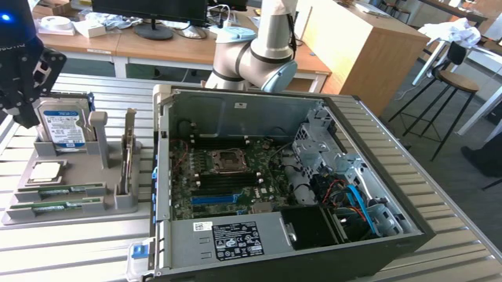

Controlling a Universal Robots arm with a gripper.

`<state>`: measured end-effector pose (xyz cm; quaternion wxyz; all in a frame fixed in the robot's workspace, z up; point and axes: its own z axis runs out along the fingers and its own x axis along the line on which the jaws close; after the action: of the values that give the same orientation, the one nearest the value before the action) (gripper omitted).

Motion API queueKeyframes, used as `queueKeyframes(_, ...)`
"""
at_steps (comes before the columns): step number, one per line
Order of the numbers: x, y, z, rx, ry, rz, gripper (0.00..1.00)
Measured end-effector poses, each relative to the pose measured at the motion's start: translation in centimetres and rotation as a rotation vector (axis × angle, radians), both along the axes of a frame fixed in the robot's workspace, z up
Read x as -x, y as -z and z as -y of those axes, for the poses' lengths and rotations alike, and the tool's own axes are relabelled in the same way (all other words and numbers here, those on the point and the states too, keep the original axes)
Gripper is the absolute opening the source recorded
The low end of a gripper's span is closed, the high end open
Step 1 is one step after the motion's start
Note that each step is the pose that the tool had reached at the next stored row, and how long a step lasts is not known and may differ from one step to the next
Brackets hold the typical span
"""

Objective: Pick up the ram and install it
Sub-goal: 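Pick up the ram and move it above insertion slot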

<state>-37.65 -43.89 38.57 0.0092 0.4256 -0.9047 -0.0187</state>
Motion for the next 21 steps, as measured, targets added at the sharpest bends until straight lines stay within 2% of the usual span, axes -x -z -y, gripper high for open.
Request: queueKeyframes(21, 0.0, 0.06, 0.0, 0.0001, -0.381, 0.0, 0.1)
